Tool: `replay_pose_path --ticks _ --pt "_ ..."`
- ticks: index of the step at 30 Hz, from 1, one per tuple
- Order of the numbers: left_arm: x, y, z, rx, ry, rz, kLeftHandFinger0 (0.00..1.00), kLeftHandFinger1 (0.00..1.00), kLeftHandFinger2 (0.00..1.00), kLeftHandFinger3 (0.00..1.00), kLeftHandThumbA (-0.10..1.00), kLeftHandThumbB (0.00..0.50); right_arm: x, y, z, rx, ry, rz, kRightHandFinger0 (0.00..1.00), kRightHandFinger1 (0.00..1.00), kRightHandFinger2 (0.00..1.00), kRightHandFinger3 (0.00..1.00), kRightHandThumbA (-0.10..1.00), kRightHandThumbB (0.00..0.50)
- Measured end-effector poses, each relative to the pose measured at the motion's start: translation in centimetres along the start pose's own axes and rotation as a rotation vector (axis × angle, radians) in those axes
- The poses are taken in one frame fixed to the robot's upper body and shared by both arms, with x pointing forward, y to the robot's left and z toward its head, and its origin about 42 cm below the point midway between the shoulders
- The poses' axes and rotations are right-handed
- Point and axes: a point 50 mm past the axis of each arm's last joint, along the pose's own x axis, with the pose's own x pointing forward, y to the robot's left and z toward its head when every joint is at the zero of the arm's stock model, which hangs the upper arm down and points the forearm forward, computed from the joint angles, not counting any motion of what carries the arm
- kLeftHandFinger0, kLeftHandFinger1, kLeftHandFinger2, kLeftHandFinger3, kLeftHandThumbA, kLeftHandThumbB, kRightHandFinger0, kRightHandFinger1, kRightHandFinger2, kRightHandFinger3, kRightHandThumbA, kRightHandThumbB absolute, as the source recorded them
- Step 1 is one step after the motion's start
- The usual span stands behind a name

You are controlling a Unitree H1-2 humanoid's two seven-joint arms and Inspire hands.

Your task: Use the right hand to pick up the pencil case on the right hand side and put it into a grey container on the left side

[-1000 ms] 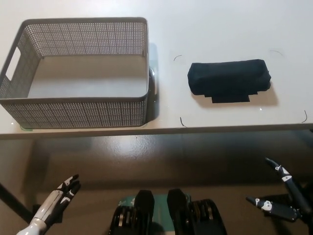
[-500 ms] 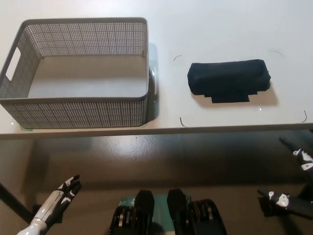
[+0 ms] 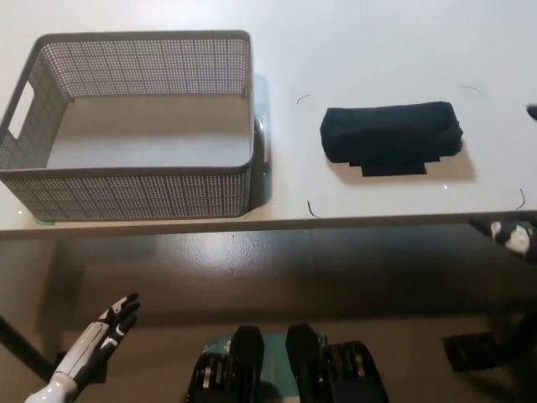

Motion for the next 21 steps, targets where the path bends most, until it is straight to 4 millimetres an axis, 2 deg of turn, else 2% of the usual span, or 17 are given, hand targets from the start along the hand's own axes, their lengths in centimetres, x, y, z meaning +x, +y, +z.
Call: replay_pose_path --ticks 1,2,5,6,8,9,10,12,16,18,21 --pt "0.0 0.0 0.0 0.0 -0.001 -0.002 1.0 1.0 1.0 1.0 1.0 0.398 1.3 -0.1 0.2 -0.013 -0.013 0.005 1.0 1.0 1.0 1.0 0.99 0.4" --pt "0.0 0.0 -0.1 0.0 -0.001 -0.003 1.0 1.0 1.0 1.0 1.0 0.4 2.0 -0.1 0.2 -0.021 -0.017 0.01 1.0 1.0 1.0 1.0 0.98 0.432" --pt "0.0 -0.1 -0.1 0.0 -0.003 -0.008 1.0 1.0 1.0 1.0 1.0 0.4 4.9 -0.2 0.5 -0.046 -0.025 0.04 1.0 1.0 1.0 1.0 0.84 0.484" --pt "-0.1 -0.1 -0.1 0.0 -0.003 -0.01 1.0 1.0 1.0 1.0 1.0 0.399 5.7 -0.2 0.6 -0.054 -0.027 0.049 1.0 1.0 1.0 1.0 0.84 0.493" --pt "-0.1 -0.1 -0.1 0.0 -0.002 -0.011 1.0 1.0 1.0 1.0 1.0 0.401 7.0 -0.1 0.4 -0.068 -0.02 0.073 1.0 1.0 1.0 1.0 0.84 0.5" --pt "-0.1 -0.1 -0.1 0.0 -0.001 -0.012 1.0 1.0 1.0 1.0 1.0 0.401 8.4 0.0 0.3 -0.09 -0.015 0.101 1.0 1.0 1.0 1.0 0.84 0.5" --pt "-0.1 -0.1 -0.1 0.0 0.0 -0.012 1.0 1.0 1.0 1.0 1.0 0.412 9.3 0.2 0.2 -0.105 -0.009 0.121 1.0 1.0 1.0 1.0 0.8 0.5" --pt "-0.2 -0.2 -0.2 0.0 0.003 -0.014 1.0 1.0 1.0 1.0 1.0 0.398 11.1 0.7 -0.1 -0.135 0.008 0.168 1.0 1.0 1.0 1.0 0.76 0.5" --pt "-0.3 -0.3 -0.3 -0.001 0.006 -0.015 1.0 1.0 1.0 1.0 1.0 0.416 14.2 1.9 -1.0 -0.178 0.049 0.258 1.0 1.0 1.0 1.0 0.83 0.5" --pt "-0.5 -0.5 -0.4 -0.003 0.01 -0.017 1.0 1.0 1.0 1.0 1.0 0.403 15.8 2.7 -1.6 -0.211 0.078 0.314 1.0 1.0 1.0 1.0 0.89 0.5" --pt "-0.8 -0.7 -0.7 -0.007 0.018 -0.019 1.0 1.0 1.0 1.0 1.0 0.405 17.8 3.8 -2.7 -0.252 0.13 0.391 1.0 1.0 1.0 1.0 0.88 0.5"
